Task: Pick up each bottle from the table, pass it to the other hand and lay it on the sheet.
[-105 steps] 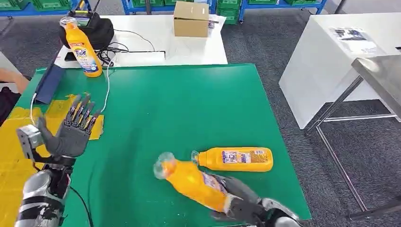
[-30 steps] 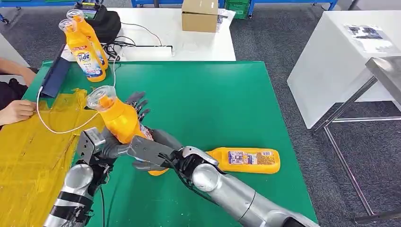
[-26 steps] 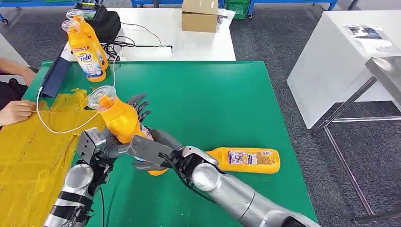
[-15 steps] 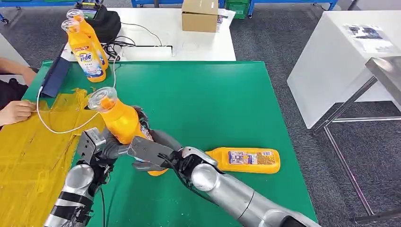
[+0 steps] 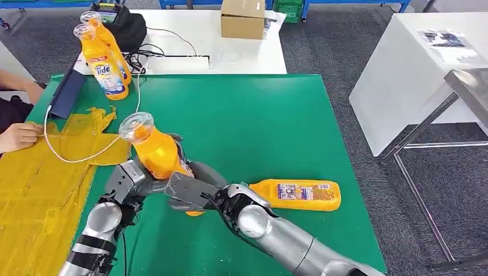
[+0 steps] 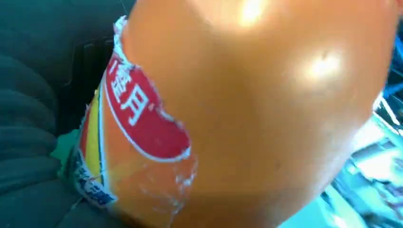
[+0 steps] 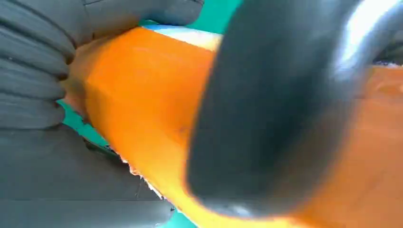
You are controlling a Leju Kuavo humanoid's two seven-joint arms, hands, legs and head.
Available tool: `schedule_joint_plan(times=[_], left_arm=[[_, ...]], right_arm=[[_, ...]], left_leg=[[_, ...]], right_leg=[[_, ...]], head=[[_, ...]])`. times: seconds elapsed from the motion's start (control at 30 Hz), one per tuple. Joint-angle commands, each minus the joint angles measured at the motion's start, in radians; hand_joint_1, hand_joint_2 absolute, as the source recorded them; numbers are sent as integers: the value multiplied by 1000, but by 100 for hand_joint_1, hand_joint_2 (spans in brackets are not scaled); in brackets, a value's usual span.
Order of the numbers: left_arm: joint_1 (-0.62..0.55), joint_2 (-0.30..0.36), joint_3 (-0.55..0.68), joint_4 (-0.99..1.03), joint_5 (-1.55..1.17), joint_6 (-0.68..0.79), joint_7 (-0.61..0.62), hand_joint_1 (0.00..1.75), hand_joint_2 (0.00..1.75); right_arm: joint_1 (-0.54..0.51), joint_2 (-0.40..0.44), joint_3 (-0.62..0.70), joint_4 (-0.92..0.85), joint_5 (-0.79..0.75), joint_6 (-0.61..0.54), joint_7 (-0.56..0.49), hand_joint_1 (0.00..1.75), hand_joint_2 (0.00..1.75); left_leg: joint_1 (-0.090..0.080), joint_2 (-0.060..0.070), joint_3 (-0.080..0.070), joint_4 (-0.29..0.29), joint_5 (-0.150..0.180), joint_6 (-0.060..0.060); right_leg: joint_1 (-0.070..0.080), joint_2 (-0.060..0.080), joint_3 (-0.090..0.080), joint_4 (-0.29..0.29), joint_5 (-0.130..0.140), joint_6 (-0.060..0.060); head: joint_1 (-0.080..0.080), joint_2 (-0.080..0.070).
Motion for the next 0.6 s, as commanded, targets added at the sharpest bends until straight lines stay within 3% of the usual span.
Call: schedule_joint_plan(times=[0.03, 0.1, 0.17, 0.27, 0.47, 0.6], left_arm=[[-18, 213, 45, 189, -486, 346, 93, 175, 175], [12, 281, 56, 253, -668, 443, 139, 175, 175], [3, 319, 63, 331, -766, 485, 165, 175, 175], [-11, 359, 76, 433, -840, 526, 181, 175, 175], [-6, 378, 79, 479, -879, 548, 197, 175, 175], [-6, 395, 57, 478, -929, 543, 217, 175, 175]], right_arm=[[31, -272, -119, -276, 144, -11, -18, 0, 175], [43, -405, -198, -383, 114, 66, -27, 0, 175], [53, -482, -256, -427, 87, 113, -35, 0, 175], [111, -596, -338, -483, 46, 161, -52, 0, 175], [286, -697, -492, -563, 22, 164, -75, 0, 175], [332, -724, -537, -591, 23, 182, -79, 0, 175]], left_leg=[[-3, 3, 5, -3, 0, 3], [-4, 2, 8, -5, 1, 4], [-2, 3, 3, -1, 0, 2], [-3, -4, 4, -2, 1, 3], [-5, -3, 4, -2, 0, 3], [-7, -2, 6, -3, 0, 5]], right_leg=[[-2, 0, 3, -1, 0, 2], [-4, -1, 6, -2, 0, 3], [-2, 1, 0, 0, 0, 2], [-3, -5, 2, -1, -2, 3], [-5, -5, 2, -1, -1, 2], [-7, -6, 4, -1, -2, 3]], head=[[0, 0], [0, 0], [-2, 0], [0, 0], [-1, 0], [-1, 0]])
